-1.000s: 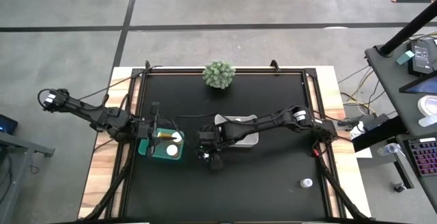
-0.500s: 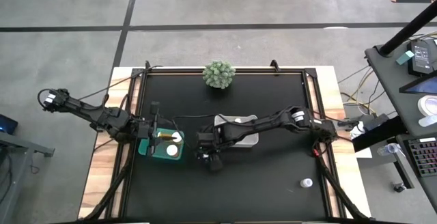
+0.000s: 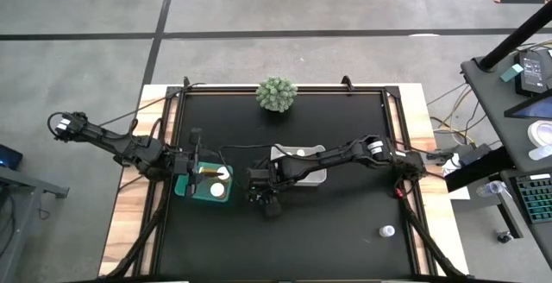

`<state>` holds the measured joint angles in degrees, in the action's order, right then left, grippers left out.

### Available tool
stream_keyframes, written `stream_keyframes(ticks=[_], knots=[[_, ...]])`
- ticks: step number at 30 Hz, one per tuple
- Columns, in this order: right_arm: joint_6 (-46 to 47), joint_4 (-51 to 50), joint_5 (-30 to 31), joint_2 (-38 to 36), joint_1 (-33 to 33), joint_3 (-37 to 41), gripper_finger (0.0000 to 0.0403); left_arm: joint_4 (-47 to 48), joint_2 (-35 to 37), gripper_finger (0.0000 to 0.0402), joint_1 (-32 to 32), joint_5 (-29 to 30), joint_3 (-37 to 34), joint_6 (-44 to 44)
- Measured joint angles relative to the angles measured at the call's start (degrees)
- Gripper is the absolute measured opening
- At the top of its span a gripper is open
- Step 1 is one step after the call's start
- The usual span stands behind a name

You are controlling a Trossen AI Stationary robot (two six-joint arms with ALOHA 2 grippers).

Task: Pick and place medicine bottles into bin by pill shape (circle, oval)
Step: Put the blue tablet bottle into the white bin

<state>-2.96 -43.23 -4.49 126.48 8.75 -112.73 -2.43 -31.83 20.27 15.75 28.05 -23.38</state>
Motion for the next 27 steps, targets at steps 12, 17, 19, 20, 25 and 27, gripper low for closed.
stream_keyframes(ticks=[12, 17, 19, 20, 25, 27], knots=[[-0.7, -5.6, 0.0, -1.6, 0.1, -3.8, 0.0115, -0.2, -0.3, 0.0185, 0.0, 1.3, 0.0, 2.0], [-1.4, -10.5, 0.0, -4.2, 0.2, -6.3, 0.0121, -0.2, -0.4, 0.0185, 0.0, 1.7, 0.0, 1.6], [-1.5, -12.0, 0.0, -5.7, 0.1, -6.3, 0.0116, -0.2, -0.3, 0.0185, 0.0, 2.1, 0.0, 1.6], [-1.6, -12.3, 0.0, -6.8, 0.1, -6.1, 0.0113, -0.2, -0.4, 0.0185, 0.0, 2.5, 0.1, 1.5], [-0.7, -15.5, 1.7, -11.6, -0.3, -5.0, 0.0109, -0.2, -0.3, 0.0185, 0.0, 3.2, 0.1, 1.4], [0.4, -17.6, 4.0, -13.3, -0.4, -4.7, 0.0112, -0.2, -0.3, 0.0185, 0.0, 3.2, 0.1, 1.4]])
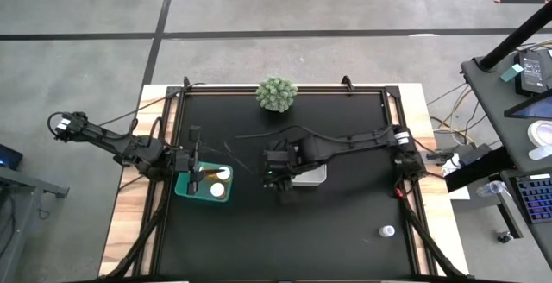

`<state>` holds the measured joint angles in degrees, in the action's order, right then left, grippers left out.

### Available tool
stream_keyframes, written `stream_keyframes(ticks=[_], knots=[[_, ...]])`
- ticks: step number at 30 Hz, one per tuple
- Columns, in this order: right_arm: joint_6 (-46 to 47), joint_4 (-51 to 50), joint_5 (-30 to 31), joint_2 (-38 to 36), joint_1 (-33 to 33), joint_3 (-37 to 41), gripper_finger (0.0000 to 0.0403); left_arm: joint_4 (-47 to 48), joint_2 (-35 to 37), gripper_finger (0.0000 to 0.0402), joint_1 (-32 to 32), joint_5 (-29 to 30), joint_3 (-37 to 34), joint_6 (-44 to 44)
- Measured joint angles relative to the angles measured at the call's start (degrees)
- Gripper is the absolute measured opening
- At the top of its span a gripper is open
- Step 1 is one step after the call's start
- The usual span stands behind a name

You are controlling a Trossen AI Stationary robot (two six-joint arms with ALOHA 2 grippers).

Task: Pick and place medicine bottles into bin by pill shape (circle, oval)
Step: Put the blue tablet bottle into the white bin

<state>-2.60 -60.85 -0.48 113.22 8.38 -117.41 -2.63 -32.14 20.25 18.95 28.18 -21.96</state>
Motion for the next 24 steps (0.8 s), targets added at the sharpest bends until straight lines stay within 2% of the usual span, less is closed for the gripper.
stream_keyframes(ticks=[3, 8, 24], knots=[[1.1, -1.8, 2.0, -2.4, -0.1, 1.2, 0.0115, 0.0, 0.0, 0.0185, 0.0, 0.0, 0.0, 0.0], [1.7, -0.8, 2.2, -7.1, -0.2, 6.7, 0.0112, 0.0, 0.0, 0.0185, 0.0, 0.0, 0.0, 0.0], [6.6, 12.4, 2.2, -19.2, -6.5, 32.6, 0.0112, -1.9, -0.1, 0.0185, 0.0, 1.1, 0.0, 0.0]])
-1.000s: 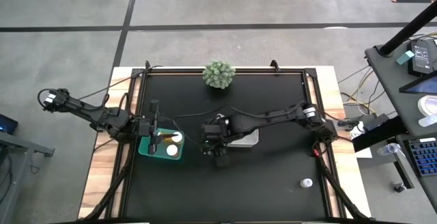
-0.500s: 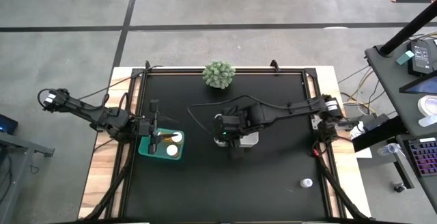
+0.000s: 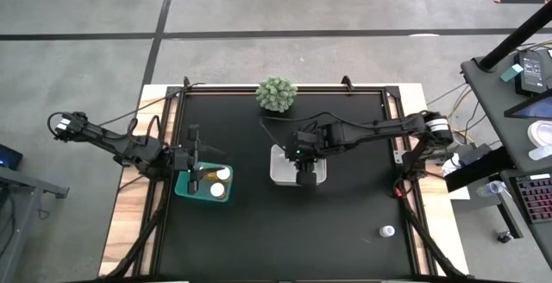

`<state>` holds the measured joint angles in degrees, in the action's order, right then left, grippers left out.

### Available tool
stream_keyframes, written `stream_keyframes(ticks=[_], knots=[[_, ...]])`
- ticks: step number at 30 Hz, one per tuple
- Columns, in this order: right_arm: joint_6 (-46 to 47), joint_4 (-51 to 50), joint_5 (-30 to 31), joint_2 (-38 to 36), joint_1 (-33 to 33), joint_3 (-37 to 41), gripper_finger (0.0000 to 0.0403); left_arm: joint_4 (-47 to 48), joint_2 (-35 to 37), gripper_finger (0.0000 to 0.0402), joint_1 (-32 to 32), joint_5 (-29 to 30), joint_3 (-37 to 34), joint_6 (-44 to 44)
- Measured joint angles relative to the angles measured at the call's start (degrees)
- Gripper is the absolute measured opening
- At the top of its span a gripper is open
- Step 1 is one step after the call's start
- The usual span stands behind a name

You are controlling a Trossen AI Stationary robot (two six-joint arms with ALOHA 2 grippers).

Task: Pick and place medicine bottles into bin by pill shape (circle, oval)
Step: Put the blue tablet bottle into the white bin

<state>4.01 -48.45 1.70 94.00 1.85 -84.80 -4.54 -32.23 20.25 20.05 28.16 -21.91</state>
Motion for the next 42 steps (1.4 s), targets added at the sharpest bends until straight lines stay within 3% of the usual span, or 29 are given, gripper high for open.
stream_keyframes(ticks=[14, 31, 42], knots=[[-4.2, 9.7, -0.3, -0.6, -1.8, 10.2, 0.0112, -1.2, -0.4, 0.0185, 0.0, 1.4, 0.0, -1.0], [-6.6, 12.4, -0.2, -0.1, -2.1, 11.1, 0.0115, -8.2, -9.3, 0.0185, -0.5, 4.1, -0.1, -2.9], [-6.1, 14.6, -0.1, -0.1, -2.1, 13.5, 0.0122, -8.6, -10.9, 0.0185, -3.7, 4.5, -0.1, -2.5]])
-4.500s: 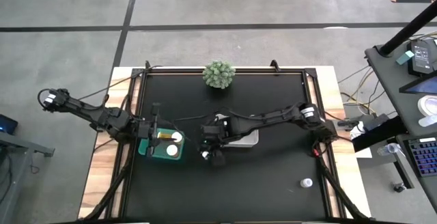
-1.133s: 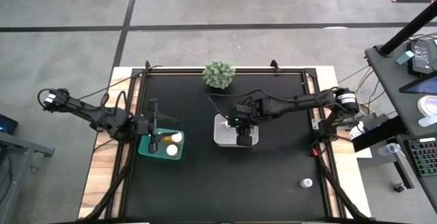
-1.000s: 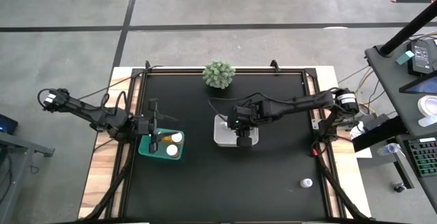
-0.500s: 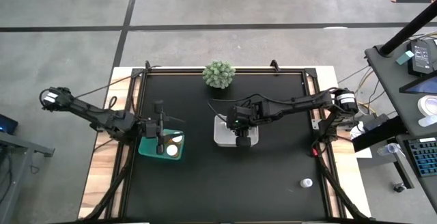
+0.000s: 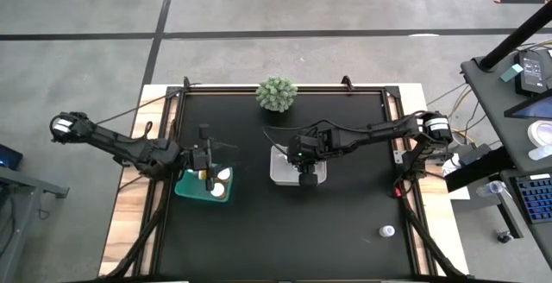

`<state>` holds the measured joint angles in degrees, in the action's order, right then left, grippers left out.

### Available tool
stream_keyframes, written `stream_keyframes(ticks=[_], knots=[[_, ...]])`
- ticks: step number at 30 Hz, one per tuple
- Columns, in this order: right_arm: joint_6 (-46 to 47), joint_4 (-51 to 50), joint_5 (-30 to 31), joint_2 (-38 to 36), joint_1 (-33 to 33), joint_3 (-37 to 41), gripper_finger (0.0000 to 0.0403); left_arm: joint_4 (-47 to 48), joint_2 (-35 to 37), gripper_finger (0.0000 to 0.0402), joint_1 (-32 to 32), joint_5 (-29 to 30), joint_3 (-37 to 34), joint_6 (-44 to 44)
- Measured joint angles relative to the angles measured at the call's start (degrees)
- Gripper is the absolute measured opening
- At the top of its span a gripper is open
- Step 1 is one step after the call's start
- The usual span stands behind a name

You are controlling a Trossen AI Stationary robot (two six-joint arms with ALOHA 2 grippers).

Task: Pick and place medicine bottles into bin by pill shape (circle, oval)
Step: Put the blue tablet bottle into the white bin, then put the white capsule bottle into the blue bin

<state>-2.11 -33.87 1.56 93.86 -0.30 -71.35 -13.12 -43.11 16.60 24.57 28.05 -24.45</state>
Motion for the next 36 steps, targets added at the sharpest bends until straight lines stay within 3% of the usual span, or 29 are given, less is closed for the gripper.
stream_keyframes(ticks=[8, 17, 25, 36], knots=[[-0.1, -0.1, 0.0, 0.0, -0.1, 1.7, 0.0124, -0.6, 0.6, 0.0185, -1.7, 0.0, 0.1, 0.0], [0.6, -0.1, 0.0, 0.0, -0.1, 2.1, 0.0188, -4.3, 0.4, 0.0185, -2.3, 0.0, 0.0, 2.0], [-5.6, -0.1, 0.1, -0.5, -0.8, -0.4, 0.0216, -4.6, -1.9, 0.0185, -2.3, 0.0, -0.1, 14.6], [-5.4, -3.5, -0.1, -1.0, 0.3, -5.6, 0.0205, -8.8, -16.4, 0.0185, -2.2, -0.3, 0.6, 33.0]])
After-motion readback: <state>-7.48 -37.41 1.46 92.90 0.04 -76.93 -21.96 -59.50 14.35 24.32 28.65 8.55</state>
